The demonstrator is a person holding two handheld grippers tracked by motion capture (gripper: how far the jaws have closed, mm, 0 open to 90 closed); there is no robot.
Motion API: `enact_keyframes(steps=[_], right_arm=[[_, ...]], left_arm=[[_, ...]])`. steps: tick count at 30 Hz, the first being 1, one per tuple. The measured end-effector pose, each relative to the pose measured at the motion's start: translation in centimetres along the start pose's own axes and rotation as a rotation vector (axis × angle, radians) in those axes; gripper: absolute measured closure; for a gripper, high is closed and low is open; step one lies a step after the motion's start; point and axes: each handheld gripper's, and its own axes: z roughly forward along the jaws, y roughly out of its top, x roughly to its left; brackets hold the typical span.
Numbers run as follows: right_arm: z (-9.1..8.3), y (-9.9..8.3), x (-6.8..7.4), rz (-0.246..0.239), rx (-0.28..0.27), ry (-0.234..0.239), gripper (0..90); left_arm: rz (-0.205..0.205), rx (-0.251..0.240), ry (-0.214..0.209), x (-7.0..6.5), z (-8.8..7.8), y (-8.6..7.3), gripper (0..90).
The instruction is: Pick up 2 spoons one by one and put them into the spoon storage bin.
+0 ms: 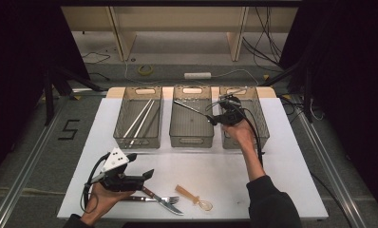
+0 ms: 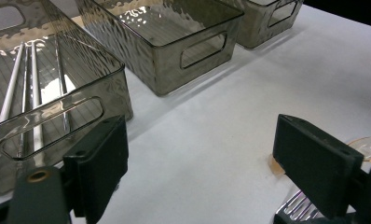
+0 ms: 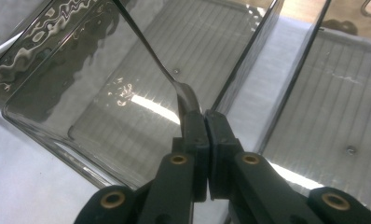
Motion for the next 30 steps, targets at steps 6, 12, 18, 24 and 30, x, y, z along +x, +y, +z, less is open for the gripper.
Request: enact_keyframes(steps=[6,12,18,24,30], right_arm=[[0.6,-0.1,0.3,0.021,0.011,-0.007,89.2],[0.9,-0.1,0.6,0.04,0.011,-0.019,89.1],[1.3,-0.1,0.9,0.042,0.019,-0.035,88.8],[1.3,-0.1,1.2,0.029,0.028,0.005,69.1],[0.7,-0.2,1.5,-0.009,0.031,0.071,51.5]], left_arm=[[0.0,0.001,-0.002,0.0,0.0,0.0,17.7],[0.002,0.0,-0.002,0.0,0.0,0.0,17.7],[0.0,0.0,-0.003,0.0,0.0,0.0,17.7],[0.0,0.0,-0.002,0.0,0.0,0.0,17.7],[0.001,0.001,-0.001,0.0,0.0,0.0,17.6]])
